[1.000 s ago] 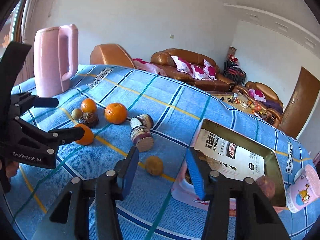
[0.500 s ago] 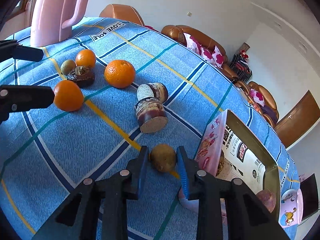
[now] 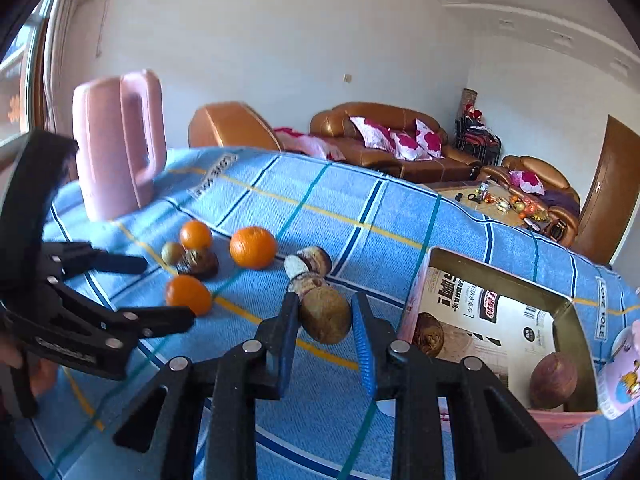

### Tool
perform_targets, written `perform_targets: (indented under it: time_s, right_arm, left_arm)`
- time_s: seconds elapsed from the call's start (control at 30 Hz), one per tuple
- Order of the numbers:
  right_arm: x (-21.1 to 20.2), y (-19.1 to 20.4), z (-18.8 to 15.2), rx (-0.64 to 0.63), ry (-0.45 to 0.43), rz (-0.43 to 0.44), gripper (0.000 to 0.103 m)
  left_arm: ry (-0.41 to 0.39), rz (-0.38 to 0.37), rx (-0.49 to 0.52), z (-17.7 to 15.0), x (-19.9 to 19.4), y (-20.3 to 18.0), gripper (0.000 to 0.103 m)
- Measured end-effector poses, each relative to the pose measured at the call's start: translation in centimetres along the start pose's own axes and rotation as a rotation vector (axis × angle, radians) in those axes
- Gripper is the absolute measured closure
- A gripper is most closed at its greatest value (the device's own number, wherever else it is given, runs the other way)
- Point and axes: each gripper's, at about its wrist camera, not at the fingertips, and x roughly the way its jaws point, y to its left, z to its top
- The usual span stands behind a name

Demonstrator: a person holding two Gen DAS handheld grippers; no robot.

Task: Organize fruits
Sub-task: 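Grasp a brown round fruit with the right gripper while the left grasps an orange, then carry the brown fruit and the orange over the pink tin with both grippers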

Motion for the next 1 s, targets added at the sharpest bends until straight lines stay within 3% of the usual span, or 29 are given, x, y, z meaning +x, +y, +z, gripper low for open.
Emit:
perform_targets:
  time_s: [0.07,0.3,0.33,0.37,0.5,0.6,0.73,1.0]
  right_arm:
    - [0.3,0.1,0.0,-0.003,0.016,0.004,0.075]
    - [0.0,-0.6,0.0,0.031,0.005,0.039,0.074]
    - [0.1,-0.7,0.0,0.032,0.007,0.035,0.074]
    - [0.1,-0.7,0.1,0.036,0.007,0.032,0.074]
    - [-0.2,-1.6,0.0,0.065,0.002,0.038,0.074]
    - [-0.9,-2.4,0.1,0.097,-0.023,0.061,0.074]
    - [-1.9,-3.2,0.4,0.142,-0.071,0.111,0.074]
    - [-3.0,-4.4,0.9,0.183,-0.125,0.113,0.074]
  left_arm:
    - [0.012,-0.006,-0.008,-0.2,0.5,-0.3,0.038]
    - [-0.013,0.029,-0.082,0.3,0.8,0.0,0.055]
    - [-0.013,0.024,-0.083,0.3,0.8,0.0,0.064]
    - [-0.011,0.019,-0.079,0.3,0.9,-0.1,0.065]
    - [-0.034,0.005,-0.107,0.2,0.4,0.5,0.066]
    - [-0.123,0.014,-0.153,0.0,-1.2,1.1,0.066]
    - [-0.252,0.082,-0.164,-0.2,-3.1,0.1,0.066]
    - [-0.349,0.146,-0.153,0.8,-3.2,-2.9,0.066]
